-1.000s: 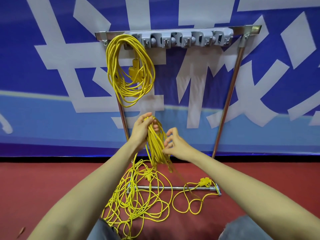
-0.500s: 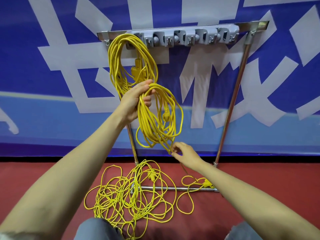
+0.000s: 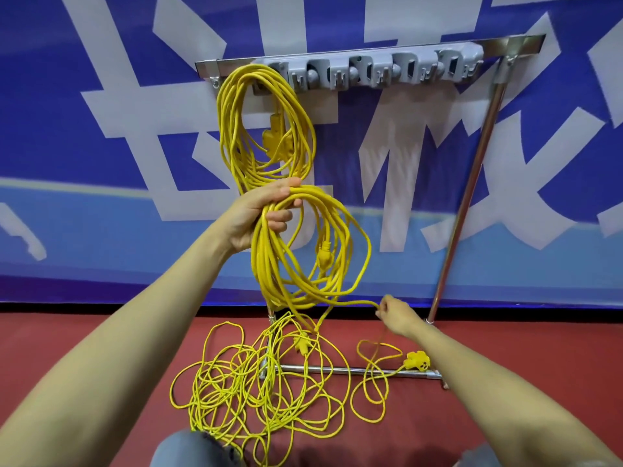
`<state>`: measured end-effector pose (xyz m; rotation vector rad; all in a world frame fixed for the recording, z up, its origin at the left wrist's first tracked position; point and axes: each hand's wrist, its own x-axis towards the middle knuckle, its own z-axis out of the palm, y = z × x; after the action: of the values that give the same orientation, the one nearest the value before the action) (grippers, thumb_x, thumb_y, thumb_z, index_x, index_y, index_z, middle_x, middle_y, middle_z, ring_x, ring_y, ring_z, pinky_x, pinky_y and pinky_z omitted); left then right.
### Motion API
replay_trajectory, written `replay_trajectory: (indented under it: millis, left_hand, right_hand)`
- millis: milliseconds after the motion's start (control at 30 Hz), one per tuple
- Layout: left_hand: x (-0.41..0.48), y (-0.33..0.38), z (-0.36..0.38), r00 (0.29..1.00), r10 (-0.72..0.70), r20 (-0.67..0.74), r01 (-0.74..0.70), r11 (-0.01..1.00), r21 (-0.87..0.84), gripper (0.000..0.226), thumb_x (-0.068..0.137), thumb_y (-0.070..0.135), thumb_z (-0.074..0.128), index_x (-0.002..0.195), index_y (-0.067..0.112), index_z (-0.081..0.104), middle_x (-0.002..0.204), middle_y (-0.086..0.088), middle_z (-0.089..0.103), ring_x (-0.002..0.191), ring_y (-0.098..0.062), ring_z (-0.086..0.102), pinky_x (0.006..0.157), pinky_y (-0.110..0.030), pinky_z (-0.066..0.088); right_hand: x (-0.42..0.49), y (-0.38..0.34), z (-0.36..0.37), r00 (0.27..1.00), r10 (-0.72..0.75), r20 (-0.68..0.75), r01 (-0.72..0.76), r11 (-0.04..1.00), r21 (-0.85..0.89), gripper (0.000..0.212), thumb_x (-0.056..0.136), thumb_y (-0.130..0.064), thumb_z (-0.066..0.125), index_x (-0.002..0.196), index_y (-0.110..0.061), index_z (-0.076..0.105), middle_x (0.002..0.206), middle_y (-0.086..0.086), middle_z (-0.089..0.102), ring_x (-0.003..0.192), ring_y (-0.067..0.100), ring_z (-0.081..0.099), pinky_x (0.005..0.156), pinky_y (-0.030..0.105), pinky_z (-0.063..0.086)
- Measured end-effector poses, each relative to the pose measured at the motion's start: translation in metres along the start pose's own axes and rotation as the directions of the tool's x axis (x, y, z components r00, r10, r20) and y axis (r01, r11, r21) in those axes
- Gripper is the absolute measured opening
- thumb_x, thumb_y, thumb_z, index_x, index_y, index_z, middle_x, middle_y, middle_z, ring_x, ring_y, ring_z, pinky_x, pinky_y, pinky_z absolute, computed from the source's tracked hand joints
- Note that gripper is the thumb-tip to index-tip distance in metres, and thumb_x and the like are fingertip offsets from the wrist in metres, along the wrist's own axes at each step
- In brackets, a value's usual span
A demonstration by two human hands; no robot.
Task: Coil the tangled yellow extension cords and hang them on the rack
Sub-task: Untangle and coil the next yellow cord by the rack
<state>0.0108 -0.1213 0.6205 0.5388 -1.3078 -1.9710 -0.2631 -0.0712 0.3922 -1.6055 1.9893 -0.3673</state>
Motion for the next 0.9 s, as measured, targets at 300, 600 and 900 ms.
replay_trajectory:
  millis: [300, 600, 900]
  left_hand:
    - [-0.003, -0.022, -0.003, 0.974, 0.065, -0.216, -0.009, 0.967, 0.254, 0.016, 0.098, 0.005, 0.046, 0.108, 0.013, 0.056, 0.078, -0.008, 0.059, 0.044, -0.006, 0.040, 0.042, -0.016, 0.036]
    - [-0.002, -0.086, 0.005, 0.894, 0.262, -0.364, -0.104, 0.911, 0.400, 0.028, 0.093, -0.004, 0.056, 0.118, 0.010, 0.052, 0.074, -0.004, 0.056, 0.054, -0.010, 0.055, 0.056, -0.023, 0.052]
    - [-0.008, -0.112, 0.015, 0.930, 0.162, -0.329, -0.081, 0.966, 0.245, 0.024, 0.096, -0.001, 0.051, 0.116, 0.012, 0.053, 0.087, -0.004, 0.071, 0.075, -0.023, 0.072, 0.075, -0.040, 0.058]
  right_hand:
    - [-0.008, -0.035, -0.048, 0.984, 0.157, 0.088, -0.178, 0.773, 0.609, 0.025, 0.097, -0.020, 0.051, 0.077, -0.007, 0.044, 0.068, 0.017, 0.060, 0.038, 0.018, 0.060, 0.037, 0.024, 0.049]
    - [-0.021, -0.128, -0.100, 0.971, 0.062, 0.230, -0.232, 0.034, 0.972, 0.016, 0.098, 0.005, 0.039, 0.084, 0.004, 0.046, 0.060, 0.020, 0.058, 0.055, 0.029, 0.062, 0.091, 0.034, 0.052]
    - [-0.020, -0.145, -0.111, 0.952, 0.099, 0.289, -0.242, -0.333, 0.911, 0.036, 0.098, 0.007, 0.033, 0.133, 0.015, 0.034, 0.128, 0.030, 0.049, 0.113, 0.038, 0.058, 0.046, 0.036, 0.055]
